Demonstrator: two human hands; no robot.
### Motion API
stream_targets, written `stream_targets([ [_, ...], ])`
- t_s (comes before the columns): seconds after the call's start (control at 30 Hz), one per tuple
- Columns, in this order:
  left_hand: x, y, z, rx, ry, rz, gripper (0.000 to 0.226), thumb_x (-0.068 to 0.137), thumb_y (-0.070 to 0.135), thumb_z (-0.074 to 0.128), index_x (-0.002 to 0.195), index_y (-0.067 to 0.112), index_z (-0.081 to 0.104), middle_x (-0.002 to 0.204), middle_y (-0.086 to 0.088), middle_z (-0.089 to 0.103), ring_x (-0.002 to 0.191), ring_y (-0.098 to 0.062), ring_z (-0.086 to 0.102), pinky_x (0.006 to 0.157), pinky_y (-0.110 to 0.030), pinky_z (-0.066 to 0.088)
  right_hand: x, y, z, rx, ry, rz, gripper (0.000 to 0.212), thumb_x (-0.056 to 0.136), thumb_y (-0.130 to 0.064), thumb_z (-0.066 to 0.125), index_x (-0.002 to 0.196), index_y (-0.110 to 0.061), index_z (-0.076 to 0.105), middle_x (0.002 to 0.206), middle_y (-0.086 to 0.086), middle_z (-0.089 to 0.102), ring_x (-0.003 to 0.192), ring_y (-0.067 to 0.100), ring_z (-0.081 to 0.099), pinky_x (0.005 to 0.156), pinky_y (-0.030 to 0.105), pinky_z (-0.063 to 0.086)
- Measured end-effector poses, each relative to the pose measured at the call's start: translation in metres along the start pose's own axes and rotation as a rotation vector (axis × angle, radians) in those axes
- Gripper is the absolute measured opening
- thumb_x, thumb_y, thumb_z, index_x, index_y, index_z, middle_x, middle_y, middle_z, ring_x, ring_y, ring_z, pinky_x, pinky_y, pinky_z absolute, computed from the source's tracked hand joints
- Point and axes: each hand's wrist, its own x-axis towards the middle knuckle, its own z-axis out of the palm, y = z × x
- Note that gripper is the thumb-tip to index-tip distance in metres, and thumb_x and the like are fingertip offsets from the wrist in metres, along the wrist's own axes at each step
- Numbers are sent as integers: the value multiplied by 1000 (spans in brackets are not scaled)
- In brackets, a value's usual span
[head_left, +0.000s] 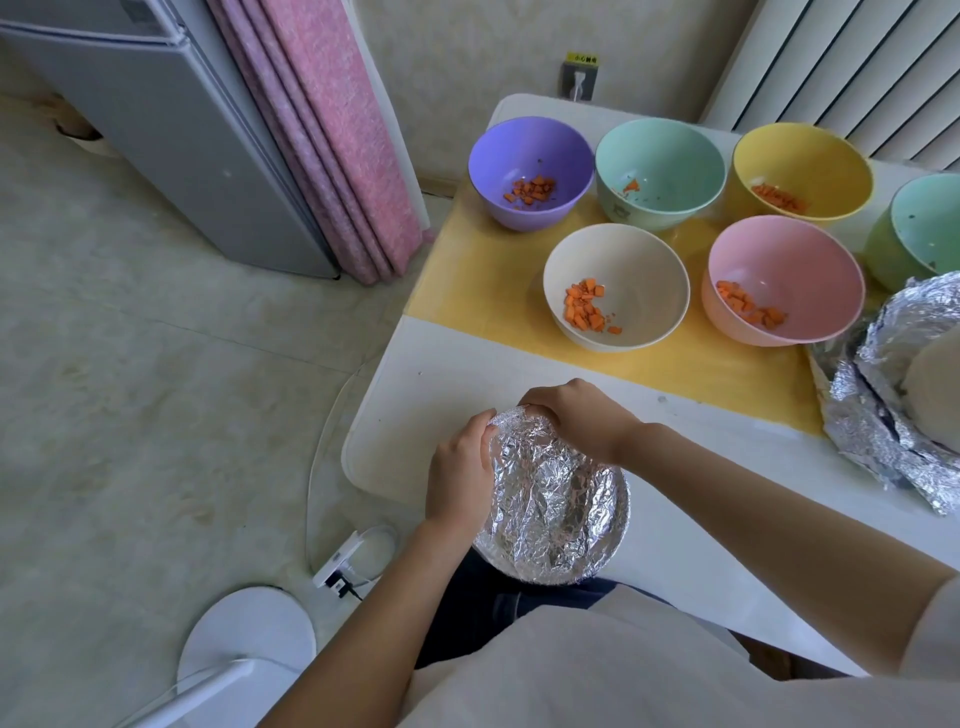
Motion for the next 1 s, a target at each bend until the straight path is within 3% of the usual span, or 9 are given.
stream_targets([
  [0.1,-1,1,1,1,-1,-27,28,97,14,46,120,9,61,100,-12,71,86,-31,65,78,-36,47,2,-1,-3,21,-42,11,28,100,-13,42,118,-11,62,100,9,70,94,26,62,77,26,39],
  [0.27,-3,2,0,-29,9,-53,27,98,11,43,118,7,60,92,-13,70,81,-30,63,68,-25,39,-9,-1,-5,167,10,81,35,101,-22,39,132,-12,51,127,6,60,115,24,56,97,30,41],
  [0.43,-12,2,1,-35,21,-77,27,98,11,41,119,9,58,86,-13,67,77,-29,61,61,-19,29,-33,16,2,185,146,70,28,99,-18,43,119,-9,61,108,5,69,97,25,64,84,19,40],
  [0.63,-16,3,3,-28,-9,-112,28,99,13,39,120,8,57,94,-12,66,86,-29,60,68,-24,35,-30,15,4,71,124,55,26,98,-9,42,115,-8,62,98,10,71,89,28,65,81,34,48],
  [0.73,-12,6,1,-53,-38,-85,26,99,17,38,114,6,57,103,-8,63,97,-24,56,76,-22,35,-24,10,0,-3,84,44,33,97,-6,41,125,-13,56,114,8,67,101,26,63,87,36,48],
  [0.83,-8,10,0,-81,-23,-51,25,98,17,42,117,9,56,113,-5,63,103,-19,57,84,-26,42,-22,3,-1,-14,117,-16,36,100,-17,40,136,-17,47,127,5,60,110,26,58,90,37,46],
  [1.0,-3,11,3,-56,23,-69,23,97,11,44,110,9,63,92,-6,69,81,-24,62,65,-19,36,-17,6,9,-151,94,-80,37,99,-12,44,136,-15,45,115,8,64,95,31,63,75,41,51],
])
